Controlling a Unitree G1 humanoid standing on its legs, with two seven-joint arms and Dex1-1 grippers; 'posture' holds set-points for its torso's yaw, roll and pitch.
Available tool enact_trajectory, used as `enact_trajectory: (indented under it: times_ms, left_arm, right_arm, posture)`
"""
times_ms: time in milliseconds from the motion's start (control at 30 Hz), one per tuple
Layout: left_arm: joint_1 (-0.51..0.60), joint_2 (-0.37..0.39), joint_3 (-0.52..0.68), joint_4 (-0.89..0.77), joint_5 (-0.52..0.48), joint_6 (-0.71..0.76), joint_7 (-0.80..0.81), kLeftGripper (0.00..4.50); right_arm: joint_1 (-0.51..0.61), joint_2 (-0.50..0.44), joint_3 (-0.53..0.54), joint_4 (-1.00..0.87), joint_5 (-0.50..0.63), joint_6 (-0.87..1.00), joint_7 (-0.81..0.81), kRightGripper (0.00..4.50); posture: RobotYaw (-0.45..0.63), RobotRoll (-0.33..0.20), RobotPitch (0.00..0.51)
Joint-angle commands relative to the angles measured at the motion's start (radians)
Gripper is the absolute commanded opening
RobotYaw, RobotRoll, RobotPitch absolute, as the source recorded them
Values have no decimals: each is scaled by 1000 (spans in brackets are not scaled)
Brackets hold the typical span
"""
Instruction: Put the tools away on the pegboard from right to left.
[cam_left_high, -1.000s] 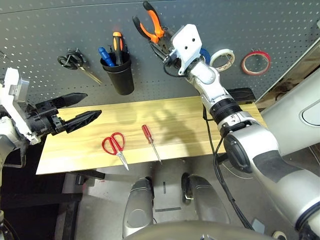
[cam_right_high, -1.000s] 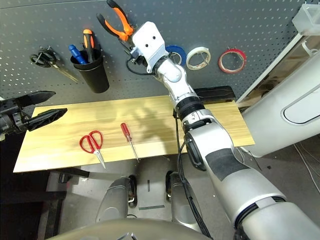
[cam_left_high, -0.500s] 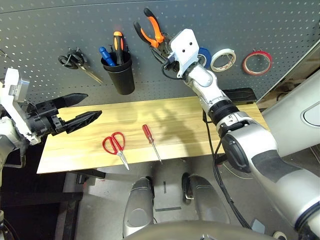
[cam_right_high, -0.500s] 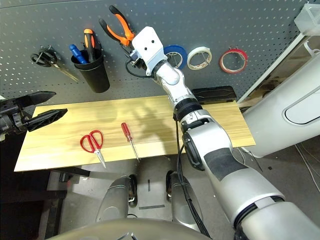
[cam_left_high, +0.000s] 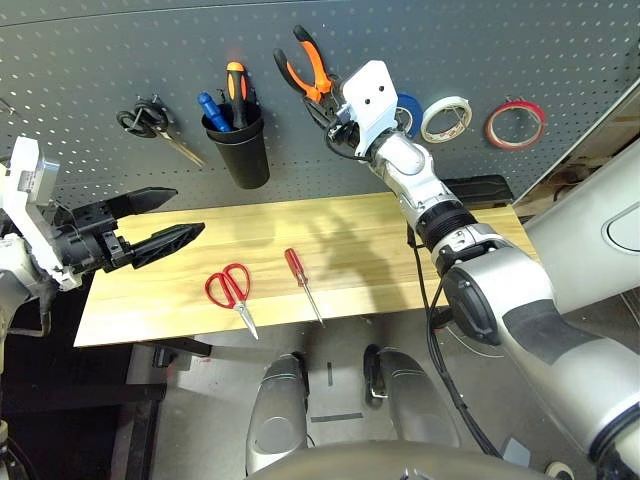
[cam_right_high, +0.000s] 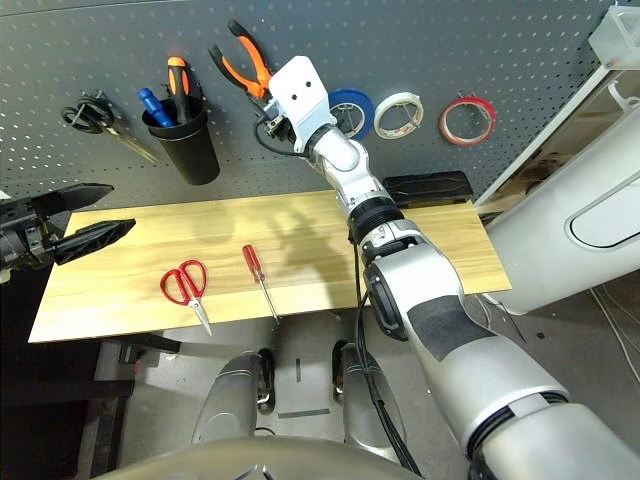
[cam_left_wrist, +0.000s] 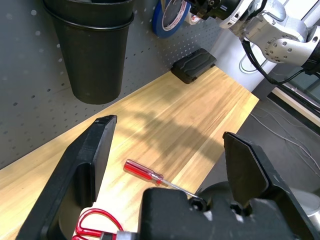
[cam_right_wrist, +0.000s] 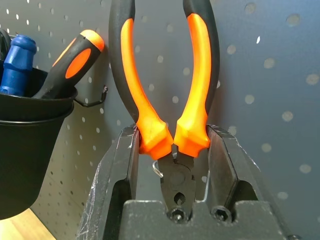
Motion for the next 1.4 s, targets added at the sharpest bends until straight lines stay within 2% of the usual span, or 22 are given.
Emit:
enact_trajectory:
  times_ms: [33,467,833,1033,1400]
  left_arm:
    - [2,-2,-13,-10,-2,5,-3,4500]
    - [-4,-6,-22,-21,-8,9,7,4500]
    - [-9,-12,-31,-38,-12,14,19,4500]
    - [-8,-18,-32,-47,-13,19,26,4500]
    - [-16,-15,-35,-47,-13,23,28,4500]
  right_arm:
    - [-3,0,-18,27,7,41,-19,2098]
    - [42,7,0,16,-11,86,-23,2098]
    - [58,9,1,-46,-11,15,-40,2098]
    - [93,13,31,-153,-31,-68,-43,2098]
    - [157,29,65,-359,-39,-62,-51,2098]
  posture:
    - [123,0,184]
    - [120,0,182]
    - [114,0,182]
    - [112,0,182]
    - [107,0,181]
